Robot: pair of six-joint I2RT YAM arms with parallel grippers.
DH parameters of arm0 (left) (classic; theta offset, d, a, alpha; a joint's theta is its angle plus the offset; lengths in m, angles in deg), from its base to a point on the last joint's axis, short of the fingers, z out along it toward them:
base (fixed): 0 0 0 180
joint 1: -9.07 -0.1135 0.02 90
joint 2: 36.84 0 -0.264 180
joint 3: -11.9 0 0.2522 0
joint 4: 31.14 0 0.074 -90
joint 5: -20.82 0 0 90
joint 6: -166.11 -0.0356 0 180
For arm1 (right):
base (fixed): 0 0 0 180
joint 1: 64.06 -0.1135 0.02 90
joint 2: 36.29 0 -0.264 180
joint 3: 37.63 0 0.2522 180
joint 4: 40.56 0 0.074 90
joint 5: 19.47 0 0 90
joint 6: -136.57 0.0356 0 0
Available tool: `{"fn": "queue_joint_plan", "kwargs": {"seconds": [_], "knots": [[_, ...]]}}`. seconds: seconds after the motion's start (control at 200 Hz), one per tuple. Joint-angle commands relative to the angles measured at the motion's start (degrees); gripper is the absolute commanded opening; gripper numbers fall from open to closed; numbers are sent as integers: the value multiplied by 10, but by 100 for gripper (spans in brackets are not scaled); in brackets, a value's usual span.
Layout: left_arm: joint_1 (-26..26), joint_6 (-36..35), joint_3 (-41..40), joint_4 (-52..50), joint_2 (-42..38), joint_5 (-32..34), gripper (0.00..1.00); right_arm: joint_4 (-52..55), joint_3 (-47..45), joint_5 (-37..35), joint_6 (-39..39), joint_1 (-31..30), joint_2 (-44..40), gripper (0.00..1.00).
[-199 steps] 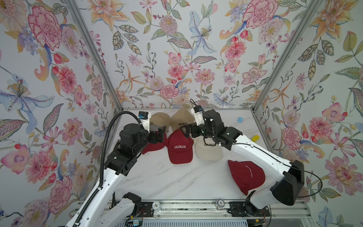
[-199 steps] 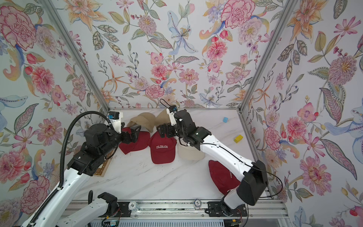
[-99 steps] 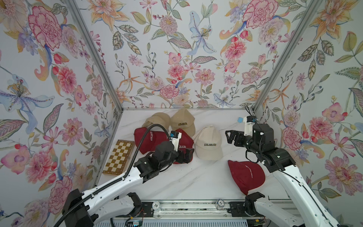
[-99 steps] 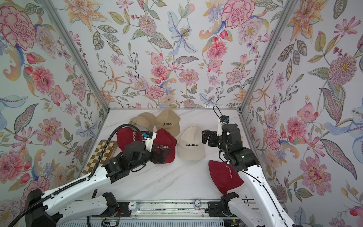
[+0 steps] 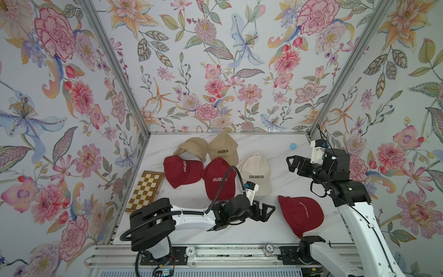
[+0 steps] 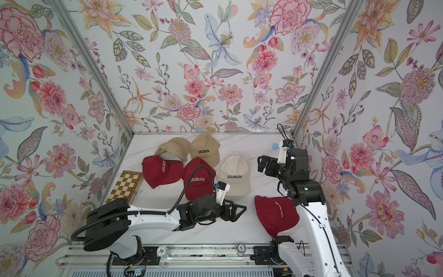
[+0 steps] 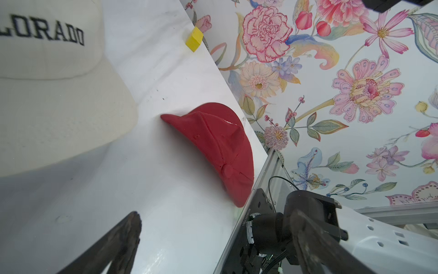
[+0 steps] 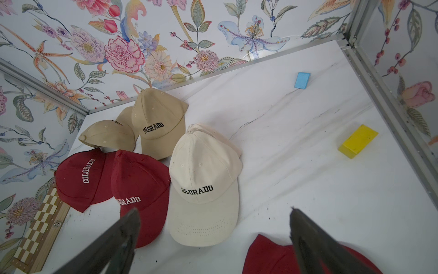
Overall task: Stack the baseball caps by color
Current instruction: Pick up the baseball cap from the center of the board.
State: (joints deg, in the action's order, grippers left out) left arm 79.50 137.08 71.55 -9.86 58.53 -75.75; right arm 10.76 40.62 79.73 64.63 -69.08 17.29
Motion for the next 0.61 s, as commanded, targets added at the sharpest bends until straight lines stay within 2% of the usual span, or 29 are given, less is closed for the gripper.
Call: {"fn": "queue_joint_plan", "kwargs": {"seconds": [0.0,0.205,0.601], "knots": [[8,55,36,122,52,-45,100,8,11,33,-15,13,-7,99],[23,100,77,188,137,-74,100,3,-17,42,-16,19,-33,99],[35,114,138,161,213,-89,96,-7,-29,58,-13,31,-45,99]]}}
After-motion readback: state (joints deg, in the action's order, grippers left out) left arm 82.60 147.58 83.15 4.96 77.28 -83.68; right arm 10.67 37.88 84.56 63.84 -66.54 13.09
